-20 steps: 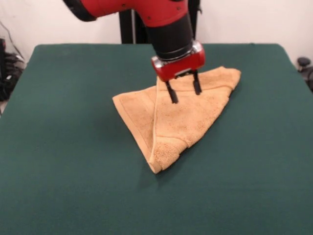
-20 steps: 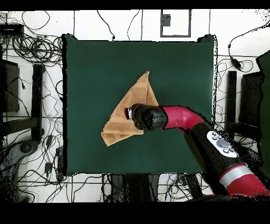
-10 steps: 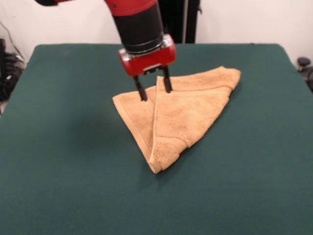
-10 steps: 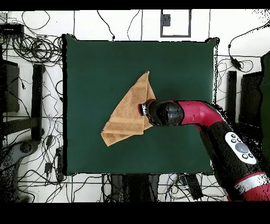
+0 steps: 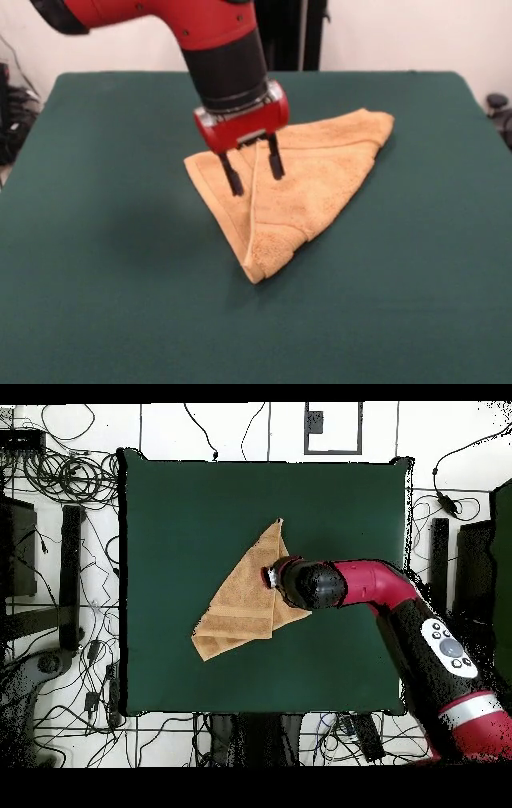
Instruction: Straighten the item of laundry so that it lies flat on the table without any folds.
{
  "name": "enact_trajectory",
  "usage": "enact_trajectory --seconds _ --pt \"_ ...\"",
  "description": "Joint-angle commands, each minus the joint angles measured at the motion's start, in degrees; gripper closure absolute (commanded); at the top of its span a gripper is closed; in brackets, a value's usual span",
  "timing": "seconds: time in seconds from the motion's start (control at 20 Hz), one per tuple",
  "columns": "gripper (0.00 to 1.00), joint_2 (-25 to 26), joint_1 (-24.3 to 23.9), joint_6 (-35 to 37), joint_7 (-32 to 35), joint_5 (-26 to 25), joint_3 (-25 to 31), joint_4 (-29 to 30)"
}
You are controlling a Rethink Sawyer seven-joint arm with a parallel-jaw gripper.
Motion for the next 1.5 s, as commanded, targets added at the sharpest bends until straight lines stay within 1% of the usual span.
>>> enact_trajectory --seconds 0.05,0.25,0.45,0.55,0.7,0.85,1.15,1.3,1.4,1.5 --pt "0.00 8.2 2.4 0.0 -17.7 -4.0 6.9 -4.5" --pt "0.00 10.1 2.1 0.0 -18.4 -5.8 7.8 -6.0" --pt "0.00 11.1 2.0 0.0 -16.6 -6.8 8.3 -6.2" --pt "0.00 11.2 1.8 0.3 -16.2 -7.0 8.7 -5.7" --pt "0.00 9.9 1.5 1.8 -16.1 -7.0 9.3 -4.6" --pt "0.00 5.2 0.5 3.8 -19.3 -8.0 11.0 -3.5" --pt "0.00 -3.2 -3.6 12.8 -23.6 -5.2 12.5 -2.0" --pt "0.00 -6.7 -5.5 15.6 -24.5 -4.3 13.4 -1.0" --pt "0.00 -9.2 -6.6 16.1 -23.9 -4.3 13.9 0.4" --pt "0.00 -10.9 -7.5 14.2 -22.6 -5.2 14.3 2.0"
